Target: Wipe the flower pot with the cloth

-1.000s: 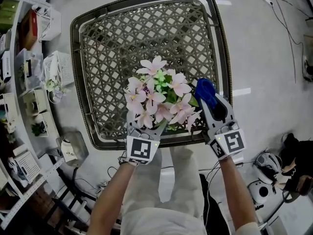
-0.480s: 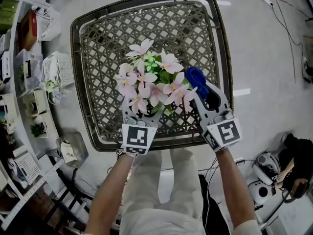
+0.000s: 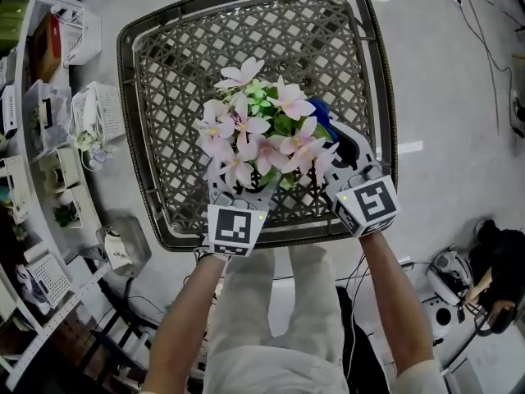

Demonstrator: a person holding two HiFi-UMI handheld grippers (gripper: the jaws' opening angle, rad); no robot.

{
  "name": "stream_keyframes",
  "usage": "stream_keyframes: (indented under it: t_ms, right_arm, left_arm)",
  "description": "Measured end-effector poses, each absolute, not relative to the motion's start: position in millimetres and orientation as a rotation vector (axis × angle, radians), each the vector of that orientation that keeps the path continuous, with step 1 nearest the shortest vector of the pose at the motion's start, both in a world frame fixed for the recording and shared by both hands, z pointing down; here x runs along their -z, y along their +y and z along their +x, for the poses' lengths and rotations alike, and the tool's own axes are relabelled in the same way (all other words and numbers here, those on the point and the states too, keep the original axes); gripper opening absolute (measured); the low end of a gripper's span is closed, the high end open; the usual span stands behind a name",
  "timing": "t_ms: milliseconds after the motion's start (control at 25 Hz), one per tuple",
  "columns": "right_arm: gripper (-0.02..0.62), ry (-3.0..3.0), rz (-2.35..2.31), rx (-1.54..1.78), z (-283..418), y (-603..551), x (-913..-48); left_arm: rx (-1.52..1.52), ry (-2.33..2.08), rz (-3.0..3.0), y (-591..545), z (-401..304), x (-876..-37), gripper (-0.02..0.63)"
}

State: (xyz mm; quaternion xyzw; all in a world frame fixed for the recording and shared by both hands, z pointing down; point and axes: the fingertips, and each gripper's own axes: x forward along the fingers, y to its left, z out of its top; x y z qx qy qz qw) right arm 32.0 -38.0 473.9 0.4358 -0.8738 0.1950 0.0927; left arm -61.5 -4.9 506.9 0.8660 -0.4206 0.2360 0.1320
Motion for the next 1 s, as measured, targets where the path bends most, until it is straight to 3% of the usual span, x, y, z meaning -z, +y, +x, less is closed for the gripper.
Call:
stream_keyframes:
  t_ms: [1000]
  right_arm:
    - [0.124, -2.627, 1.216, -0.629, 10.7, 8.8, -465.6]
  left_arm:
    - [-0.691, -1.186, 2.52, -3.7, -63.0, -506.7, 0.397]
